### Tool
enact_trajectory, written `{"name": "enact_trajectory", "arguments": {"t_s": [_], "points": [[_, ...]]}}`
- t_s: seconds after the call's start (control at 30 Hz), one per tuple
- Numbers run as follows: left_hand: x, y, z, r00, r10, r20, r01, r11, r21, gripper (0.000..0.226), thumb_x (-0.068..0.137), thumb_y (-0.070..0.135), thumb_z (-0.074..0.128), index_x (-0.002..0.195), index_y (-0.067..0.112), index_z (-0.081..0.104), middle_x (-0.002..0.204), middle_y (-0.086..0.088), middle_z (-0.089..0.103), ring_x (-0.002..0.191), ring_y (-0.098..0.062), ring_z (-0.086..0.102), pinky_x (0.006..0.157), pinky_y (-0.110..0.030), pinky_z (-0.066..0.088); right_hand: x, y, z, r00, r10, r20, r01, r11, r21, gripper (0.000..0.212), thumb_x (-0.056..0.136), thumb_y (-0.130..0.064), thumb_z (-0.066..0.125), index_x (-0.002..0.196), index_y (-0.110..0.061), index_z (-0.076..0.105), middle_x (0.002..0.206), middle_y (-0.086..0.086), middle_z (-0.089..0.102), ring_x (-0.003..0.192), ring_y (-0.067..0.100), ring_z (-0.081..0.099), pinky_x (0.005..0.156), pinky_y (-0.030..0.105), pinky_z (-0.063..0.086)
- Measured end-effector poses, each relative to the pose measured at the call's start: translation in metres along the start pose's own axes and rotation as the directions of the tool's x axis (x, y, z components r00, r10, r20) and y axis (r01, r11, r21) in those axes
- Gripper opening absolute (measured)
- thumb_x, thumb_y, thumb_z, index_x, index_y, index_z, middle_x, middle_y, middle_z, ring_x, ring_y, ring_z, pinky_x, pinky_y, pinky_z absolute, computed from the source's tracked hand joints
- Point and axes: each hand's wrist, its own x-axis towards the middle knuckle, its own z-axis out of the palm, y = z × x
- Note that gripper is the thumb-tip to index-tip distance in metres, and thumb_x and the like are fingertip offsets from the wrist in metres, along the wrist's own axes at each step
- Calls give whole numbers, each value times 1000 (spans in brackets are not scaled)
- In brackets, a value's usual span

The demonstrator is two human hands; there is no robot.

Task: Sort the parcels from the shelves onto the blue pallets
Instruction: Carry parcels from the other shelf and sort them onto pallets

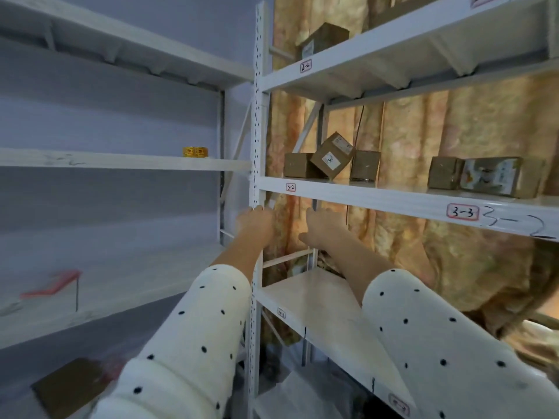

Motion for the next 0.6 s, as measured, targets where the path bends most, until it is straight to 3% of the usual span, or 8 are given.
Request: {"name": "enact_trajectory", "arguments": {"t_s": [0.23, 0.37, 0.6], "points": [[81, -11, 14, 989, 95, -116, -110, 986, -128, 37, 93, 30, 54, 125, 11, 52, 123, -9, 57, 112, -27, 54, 91, -37, 46, 63, 17, -8, 991, 109, -82, -115, 991, -72, 48, 95, -42, 47, 132, -12, 42, 125, 10, 52, 113, 28, 52, 87, 37, 43], [123, 0, 23, 981, 161, -109, -175, 976, -129, 43, 93, 36, 51, 128, 11, 49, 124, -10, 54, 115, -27, 50, 94, -39, 44, 94, 35, -5, 979, 185, -89, -196, 972, -130, 44, 94, -39, 48, 128, -10, 47, 119, 9, 56, 107, 26, 55, 72, 32, 40], [212, 23, 21, 918, 296, -264, -331, 939, -97, 34, 92, 35, 51, 116, 10, 53, 117, -10, 57, 106, -27, 54, 76, -33, 43, 160, 77, 3, 937, 321, -141, -338, 933, -123, 34, 92, -34, 49, 118, -11, 51, 119, 11, 55, 108, 29, 55, 73, 33, 40]]}}
